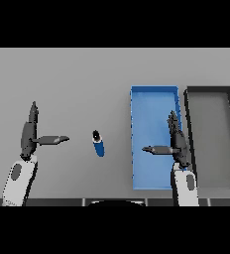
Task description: Pick up the blue pipe and place it into the blue bin.
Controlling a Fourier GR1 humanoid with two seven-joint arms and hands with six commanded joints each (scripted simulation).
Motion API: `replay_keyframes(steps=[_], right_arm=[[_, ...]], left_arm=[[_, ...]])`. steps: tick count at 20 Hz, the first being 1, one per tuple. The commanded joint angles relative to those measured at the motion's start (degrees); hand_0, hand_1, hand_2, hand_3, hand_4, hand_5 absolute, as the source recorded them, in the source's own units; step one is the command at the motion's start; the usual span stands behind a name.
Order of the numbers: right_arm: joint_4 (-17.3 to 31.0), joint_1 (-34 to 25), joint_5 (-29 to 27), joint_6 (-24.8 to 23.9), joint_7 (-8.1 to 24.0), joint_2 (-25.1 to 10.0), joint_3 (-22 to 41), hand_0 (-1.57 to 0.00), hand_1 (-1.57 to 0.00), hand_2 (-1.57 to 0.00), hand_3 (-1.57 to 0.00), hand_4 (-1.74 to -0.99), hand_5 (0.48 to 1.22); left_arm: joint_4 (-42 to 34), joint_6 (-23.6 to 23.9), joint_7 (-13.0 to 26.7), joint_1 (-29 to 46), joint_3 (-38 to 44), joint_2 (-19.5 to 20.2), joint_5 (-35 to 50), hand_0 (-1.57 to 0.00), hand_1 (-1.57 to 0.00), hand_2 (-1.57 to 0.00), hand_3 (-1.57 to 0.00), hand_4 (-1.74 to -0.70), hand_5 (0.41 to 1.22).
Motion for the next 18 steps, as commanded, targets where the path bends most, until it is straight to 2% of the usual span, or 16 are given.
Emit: replay_keyframes(steps=[1,6,7,8,9,13,16,18], right_arm=[[0.1,-0.2,0.0,-0.1,0.1,0.0,-0.1,0.0,0.0,0.0,0.0,-1.21,0.594],[2.1,-2.3,-0.2,-0.3,0.7,-0.3,-0.9,0.0,0.0,0.0,0.0,-1.21,0.594],[0.6,-1.9,4.2,1.1,-1.8,-4.5,1.2,0.0,0.0,0.0,0.0,-1.21,0.594],[-0.7,-0.8,7.0,2.1,-4.2,-6.7,3.1,0.0,0.0,0.0,0.0,-1.206,0.592],[-1.4,-0.6,9.1,2.3,-4.2,-8.0,4.2,0.0,0.0,0.0,0.0,-1.198,0.589],[-3.6,1.5,11.9,2.6,-4.6,-8.9,6.3,0.0,0.0,0.0,0.0,-1.191,0.587],[-3.7,0.8,11.8,2.8,-3.1,-9.4,6.0,0.0,0.0,0.0,0.0,-1.181,0.58],[-4.0,1.4,11.2,3.1,-3.8,-9.0,6.2,0.0,0.0,0.0,0.0,-1.194,0.579]], left_arm=[[0.1,0.0,-0.1,-0.2,0.0,0.0,0.0,0.0,0.0,0.0,0.0,-0.97,0.594],[2.3,-0.3,0.5,-2.2,0.7,-0.1,0.3,0.0,0.0,0.0,0.0,-0.97,0.594],[1.7,-7.5,-2.4,-1.9,-1.8,3.7,-0.1,0.0,0.0,0.0,0.0,-0.97,0.594],[2.4,-12.6,-4.2,-1.9,-2.5,6.8,0.1,0.0,0.0,0.0,0.0,-0.97,0.595],[2.3,-15.6,-5.5,-1.6,-2.9,8.9,0.2,0.0,0.0,0.0,0.0,-0.97,0.596],[3.9,-20.2,-7.8,-2.3,-3.8,10.6,0.0,0.0,0.0,0.0,0.0,-0.97,0.598],[0.4,-22.9,-10.3,-0.1,-5.6,11.5,0.1,0.0,0.0,0.0,0.0,-0.97,0.586],[-3.1,-25.9,-9.6,0.8,-7.1,13.2,1.1,0.0,0.0,0.0,0.0,-0.98,0.578]])
